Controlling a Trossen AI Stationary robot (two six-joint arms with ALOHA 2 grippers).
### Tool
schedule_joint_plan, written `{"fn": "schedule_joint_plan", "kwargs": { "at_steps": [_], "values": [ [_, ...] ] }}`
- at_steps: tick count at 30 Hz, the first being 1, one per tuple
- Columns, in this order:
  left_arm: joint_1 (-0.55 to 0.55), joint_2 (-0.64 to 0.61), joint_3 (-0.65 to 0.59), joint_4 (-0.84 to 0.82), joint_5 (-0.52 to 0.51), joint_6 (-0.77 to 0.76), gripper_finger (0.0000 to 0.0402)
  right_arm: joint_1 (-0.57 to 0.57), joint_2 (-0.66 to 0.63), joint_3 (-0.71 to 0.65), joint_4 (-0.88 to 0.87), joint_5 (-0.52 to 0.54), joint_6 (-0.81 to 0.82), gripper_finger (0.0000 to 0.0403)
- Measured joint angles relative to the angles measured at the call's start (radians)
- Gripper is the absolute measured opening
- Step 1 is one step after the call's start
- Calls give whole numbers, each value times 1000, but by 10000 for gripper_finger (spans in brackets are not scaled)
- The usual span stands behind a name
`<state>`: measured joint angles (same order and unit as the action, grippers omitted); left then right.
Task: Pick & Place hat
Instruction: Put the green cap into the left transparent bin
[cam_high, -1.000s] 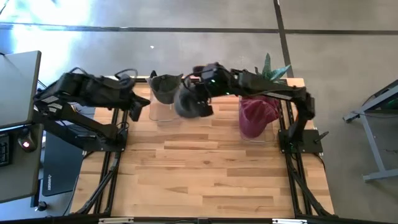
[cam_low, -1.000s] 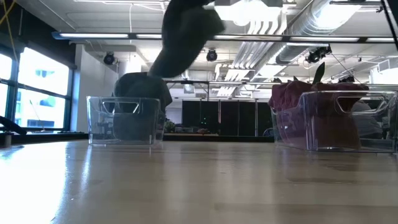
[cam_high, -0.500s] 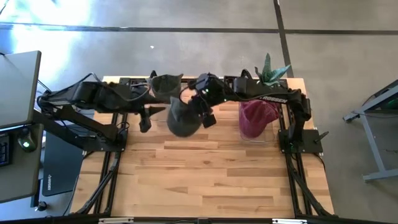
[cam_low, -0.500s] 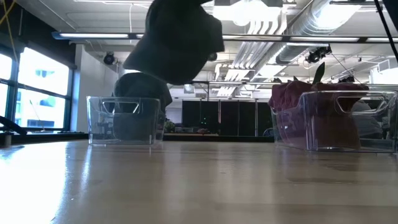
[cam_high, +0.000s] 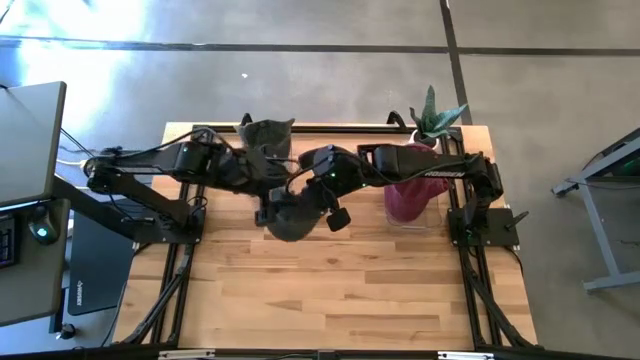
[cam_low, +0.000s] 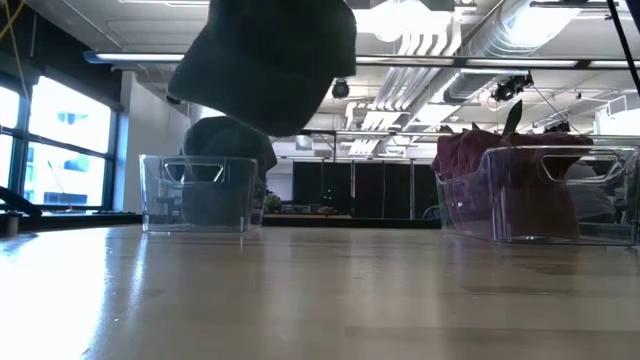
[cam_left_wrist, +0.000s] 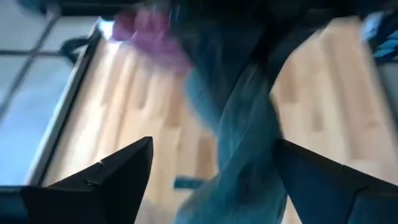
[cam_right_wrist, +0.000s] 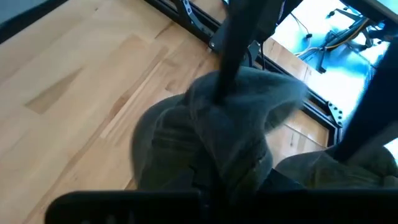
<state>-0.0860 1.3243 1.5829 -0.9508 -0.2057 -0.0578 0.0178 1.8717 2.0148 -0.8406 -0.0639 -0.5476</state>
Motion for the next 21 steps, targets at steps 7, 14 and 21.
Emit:
{"fn": "schedule_joint_plan", "kwargs": {
  "at_steps": [7, 14, 21],
  "values": [
    [0, 50, 5, 20, 139, -45, 243, 6, -12, 0, -10, 4, 50, 7],
    [1, 60, 3, 14, 183, -75, 99, 7, -14, 0, -17, -6, 103, 33],
    [0, 62, 4, 6, 238, -51, 14, 7, -40, -2, -31, -168, 214, 92]
  ]
}}
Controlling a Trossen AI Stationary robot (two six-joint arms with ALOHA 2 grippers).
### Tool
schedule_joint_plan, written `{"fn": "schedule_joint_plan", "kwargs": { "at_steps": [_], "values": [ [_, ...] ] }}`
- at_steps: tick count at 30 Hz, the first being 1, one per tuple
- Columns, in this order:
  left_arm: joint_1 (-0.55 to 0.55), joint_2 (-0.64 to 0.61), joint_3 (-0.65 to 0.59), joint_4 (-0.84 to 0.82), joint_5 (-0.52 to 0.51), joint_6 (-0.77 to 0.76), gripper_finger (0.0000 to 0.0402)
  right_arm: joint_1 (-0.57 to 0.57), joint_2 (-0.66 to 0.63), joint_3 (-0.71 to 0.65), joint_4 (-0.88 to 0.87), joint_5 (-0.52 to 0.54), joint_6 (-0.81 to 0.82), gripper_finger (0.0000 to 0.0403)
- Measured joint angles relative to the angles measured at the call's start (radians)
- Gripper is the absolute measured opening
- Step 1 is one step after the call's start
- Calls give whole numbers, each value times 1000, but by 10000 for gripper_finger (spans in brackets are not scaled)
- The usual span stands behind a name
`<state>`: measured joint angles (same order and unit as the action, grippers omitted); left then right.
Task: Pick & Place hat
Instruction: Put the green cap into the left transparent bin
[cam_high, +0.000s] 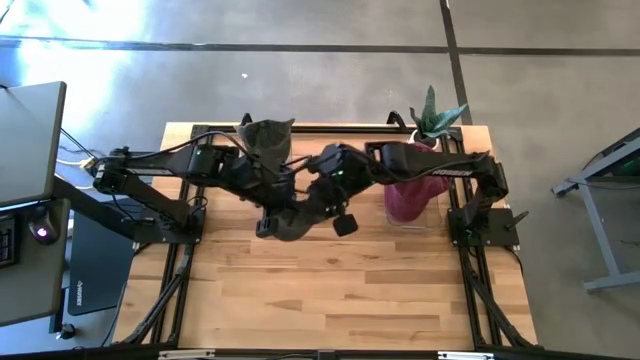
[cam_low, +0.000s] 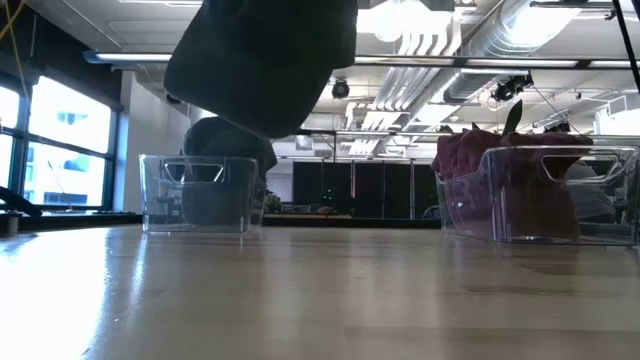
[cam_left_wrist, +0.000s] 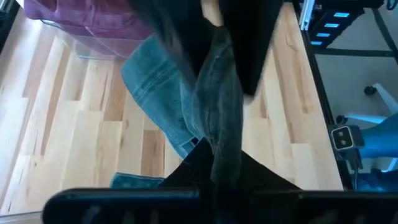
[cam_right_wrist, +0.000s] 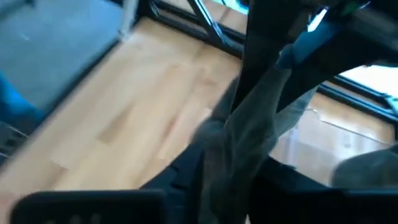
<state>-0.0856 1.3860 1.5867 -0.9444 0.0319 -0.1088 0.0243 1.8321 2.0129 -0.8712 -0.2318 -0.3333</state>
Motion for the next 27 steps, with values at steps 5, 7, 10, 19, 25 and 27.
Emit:
{"fn": "schedule_joint_plan", "kwargs": {
  "at_steps": [5, 7, 10, 19, 25, 27],
  "values": [
    [0, -10, 0, -51, 16, 3, 3, -30, -56, 2, -78, -134, 123, 187],
    [0, -11, 0, -90, -1, 5, 5, -46, -89, 2, -139, -142, 182, 221],
    [15, -11, 0, -147, -39, 15, 2, -52, -147, 2, -229, -89, 270, 247],
    [309, -92, 0, -165, -121, 195, 1, 28, -318, 2, -300, 260, 384, 241],
    [490, -110, -8, -162, -189, 429, 0, 57, -363, 2, -294, 389, 404, 224],
    [533, -113, -56, -135, -150, 470, 0, 57, -364, 2, -292, 392, 411, 219]
  ]
}}
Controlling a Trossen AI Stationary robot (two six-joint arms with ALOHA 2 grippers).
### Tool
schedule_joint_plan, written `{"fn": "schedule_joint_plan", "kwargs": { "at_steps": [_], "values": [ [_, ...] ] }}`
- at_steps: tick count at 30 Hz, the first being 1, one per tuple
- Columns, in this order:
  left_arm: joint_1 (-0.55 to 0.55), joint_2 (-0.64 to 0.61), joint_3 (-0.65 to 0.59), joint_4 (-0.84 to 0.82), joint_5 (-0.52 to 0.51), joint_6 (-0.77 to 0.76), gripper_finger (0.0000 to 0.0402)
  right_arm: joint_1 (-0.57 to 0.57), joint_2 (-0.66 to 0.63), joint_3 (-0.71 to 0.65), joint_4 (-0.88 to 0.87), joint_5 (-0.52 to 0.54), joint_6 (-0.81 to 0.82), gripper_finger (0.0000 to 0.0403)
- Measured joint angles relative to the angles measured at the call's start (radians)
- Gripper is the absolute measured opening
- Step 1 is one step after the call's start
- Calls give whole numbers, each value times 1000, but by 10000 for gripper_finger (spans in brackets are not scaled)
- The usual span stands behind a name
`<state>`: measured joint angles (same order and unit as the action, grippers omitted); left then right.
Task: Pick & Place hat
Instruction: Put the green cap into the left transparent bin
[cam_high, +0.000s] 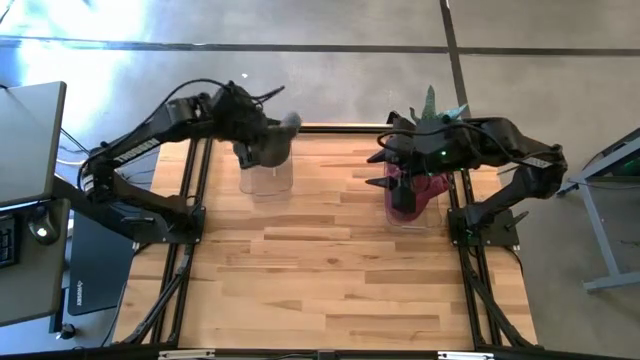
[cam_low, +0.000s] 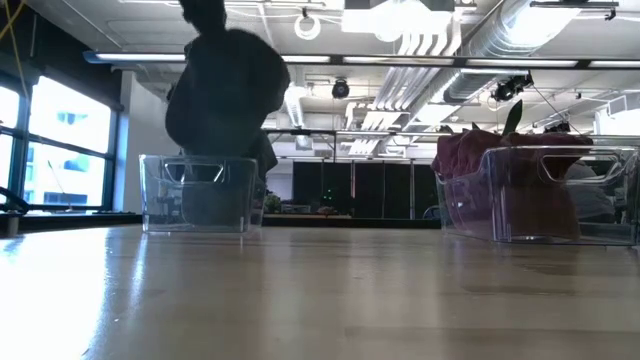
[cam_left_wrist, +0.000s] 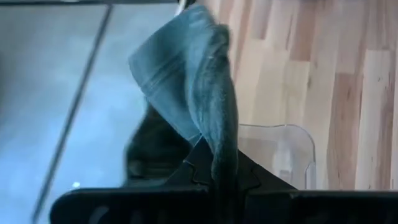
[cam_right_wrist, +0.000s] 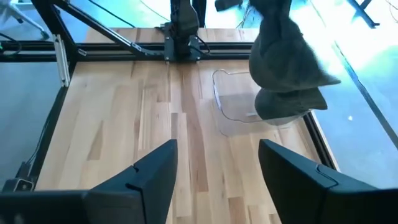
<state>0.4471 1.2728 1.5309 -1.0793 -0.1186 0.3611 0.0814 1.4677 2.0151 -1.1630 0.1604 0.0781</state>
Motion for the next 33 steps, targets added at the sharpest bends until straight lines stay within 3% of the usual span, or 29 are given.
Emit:
{"fn": "schedule_joint_plan", "kwargs": {
  "at_steps": [8, 19, 28, 33],
  "values": [
    [24, -13, -268, 213, 103, 8, 0, 0, 10, 0, -5, 2, 44, 203],
    [-35, -141, -300, 274, 83, -78, 0, -3, 10, 0, 15, 70, 98, 199],
    [-35, -256, -679, 617, 134, -108, 0, -3, 10, 0, 65, 111, 112, 200],
    [-13, -273, -768, 736, 91, -12, 0, -3, 10, 0, 79, 124, 154, 200]
  ]
}}
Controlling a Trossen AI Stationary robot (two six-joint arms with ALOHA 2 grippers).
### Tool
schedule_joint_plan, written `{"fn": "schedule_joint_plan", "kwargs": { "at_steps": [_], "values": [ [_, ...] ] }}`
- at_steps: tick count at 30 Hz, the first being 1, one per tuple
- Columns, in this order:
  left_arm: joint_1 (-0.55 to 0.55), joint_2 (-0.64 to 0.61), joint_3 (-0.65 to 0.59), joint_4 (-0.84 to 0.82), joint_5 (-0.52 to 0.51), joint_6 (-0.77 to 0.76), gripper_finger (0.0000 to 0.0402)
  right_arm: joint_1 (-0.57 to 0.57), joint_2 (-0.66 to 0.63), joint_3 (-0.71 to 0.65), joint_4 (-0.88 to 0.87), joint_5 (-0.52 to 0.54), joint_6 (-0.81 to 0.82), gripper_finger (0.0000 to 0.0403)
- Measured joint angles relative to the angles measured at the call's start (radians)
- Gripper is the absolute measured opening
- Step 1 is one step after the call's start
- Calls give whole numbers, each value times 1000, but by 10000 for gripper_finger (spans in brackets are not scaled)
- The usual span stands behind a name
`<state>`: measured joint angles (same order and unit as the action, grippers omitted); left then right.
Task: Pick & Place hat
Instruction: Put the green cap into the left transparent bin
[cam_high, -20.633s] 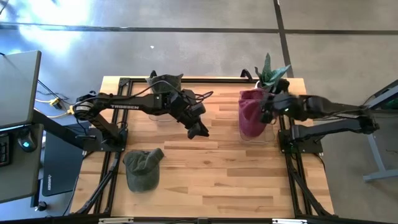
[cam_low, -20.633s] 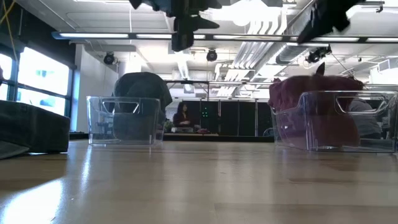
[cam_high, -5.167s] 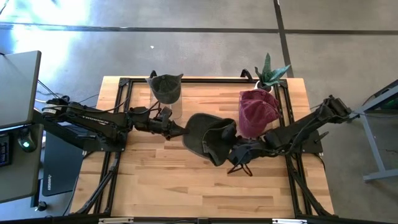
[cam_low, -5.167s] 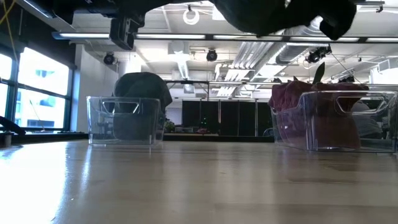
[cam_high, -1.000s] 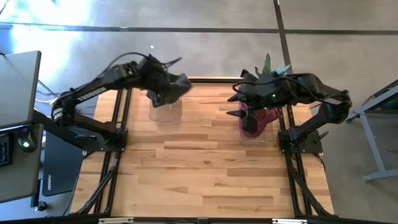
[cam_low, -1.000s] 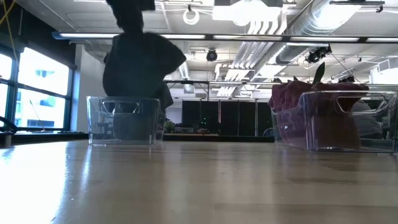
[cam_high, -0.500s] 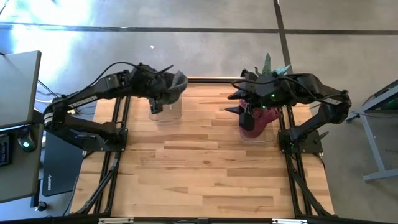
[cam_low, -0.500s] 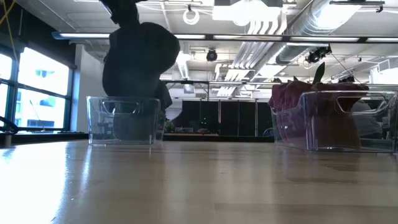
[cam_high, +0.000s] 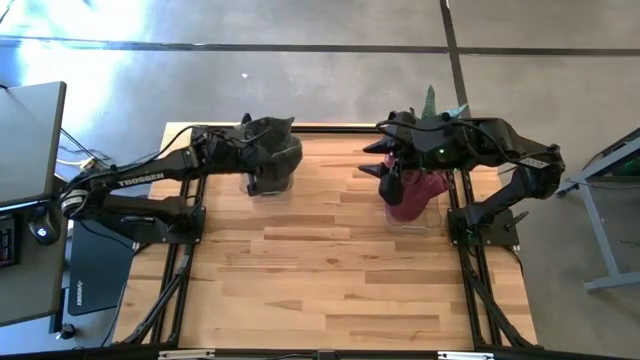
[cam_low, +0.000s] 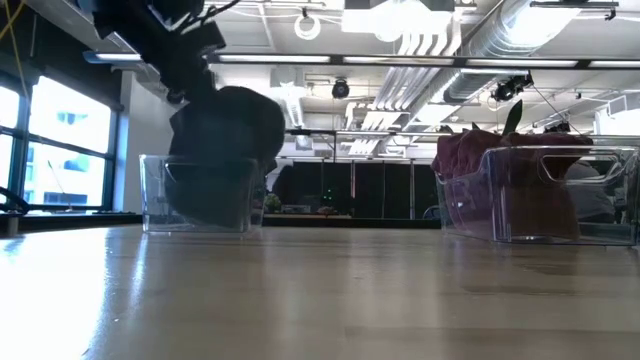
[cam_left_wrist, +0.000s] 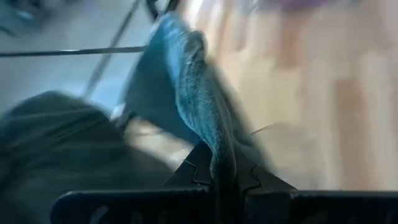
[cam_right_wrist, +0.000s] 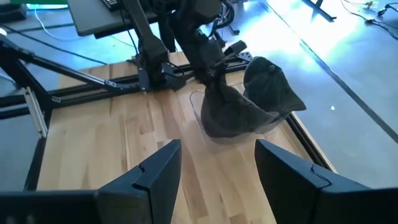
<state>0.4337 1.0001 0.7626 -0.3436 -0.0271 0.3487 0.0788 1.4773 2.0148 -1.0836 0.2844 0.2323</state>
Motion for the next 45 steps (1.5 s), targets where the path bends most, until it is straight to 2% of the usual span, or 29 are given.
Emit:
{"fn": "schedule_joint_plan", "kwargs": {
  "at_steps": [4, 6, 8, 17, 21, 26, 30, 33, 36, 39, 42, 45],
  "values": [
    [39, -3, -3, 11, -90, 134, 0, 0, 0, 0, -1, 3, 24, 199],
    [53, 9, -4, 5, -157, 161, 0, 0, 0, 0, 0, 11, 35, 199],
    [79, 27, -4, 7, -181, 192, 0, 0, 0, 0, -1, 21, 48, 199],
    [265, 64, -4, 19, -19, 240, 7, 0, 0, 0, -1, 24, 59, 199],
    [333, 71, -4, 24, 50, 176, 51, 0, 0, 0, -1, 24, 65, 199],
    [400, 71, 14, -31, 91, -30, 143, 1, 0, 0, -3, 18, 81, 199],
    [457, 71, 113, -173, 104, -224, 202, 1, 1, 0, -3, 14, 73, 199],
    [477, 71, 225, -301, 104, -277, 221, 1, 1, 0, -3, 13, 55, 199],
    [476, 71, 341, -396, 114, -282, 224, 1, 1, 0, -3, 13, 45, 199],
    [476, 70, 431, -490, 245, -288, 217, 1, 1, 0, -5, 13, 30, 199],
    [451, 66, 456, -548, 424, -291, 186, 1, 1, 0, -17, 13, 29, 199],
    [372, 66, 420, -568, 476, -295, 135, 1, 1, 0, -26, 13, 29, 199]
  ]
}}
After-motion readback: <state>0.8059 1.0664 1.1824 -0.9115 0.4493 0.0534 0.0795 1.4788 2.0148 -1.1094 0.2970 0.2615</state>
